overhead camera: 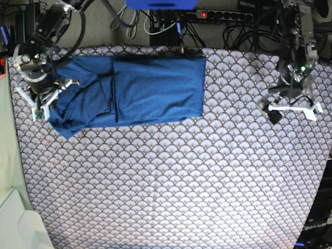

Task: Fold the T-shirt properly
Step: 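Grasp the shirt's side edge with the right gripper and lift it, then fold the grasped side over the shirt toward the left gripper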

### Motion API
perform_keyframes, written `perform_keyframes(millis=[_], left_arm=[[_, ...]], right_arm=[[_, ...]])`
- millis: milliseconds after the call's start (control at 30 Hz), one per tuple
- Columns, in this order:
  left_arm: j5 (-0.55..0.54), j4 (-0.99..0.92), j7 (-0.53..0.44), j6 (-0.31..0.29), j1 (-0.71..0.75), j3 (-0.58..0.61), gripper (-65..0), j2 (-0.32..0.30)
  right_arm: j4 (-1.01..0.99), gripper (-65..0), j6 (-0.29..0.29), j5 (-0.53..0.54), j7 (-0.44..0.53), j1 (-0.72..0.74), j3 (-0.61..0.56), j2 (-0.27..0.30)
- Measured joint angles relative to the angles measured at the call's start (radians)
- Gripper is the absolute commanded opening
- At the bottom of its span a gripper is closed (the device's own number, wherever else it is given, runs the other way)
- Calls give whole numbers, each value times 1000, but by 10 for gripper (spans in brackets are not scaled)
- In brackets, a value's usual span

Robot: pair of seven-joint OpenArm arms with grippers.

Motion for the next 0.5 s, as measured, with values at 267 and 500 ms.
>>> perform_keyframes(millis=[267,500], left_arm=[[3,1,-2,0,11,-53,0,-14],[4,2,0,2,42,-129,0,-14]], right_arm=[[94,-650,1,6,5,-114,-206,-34],[97,-650,0,3,0,-151,-374,-31]])
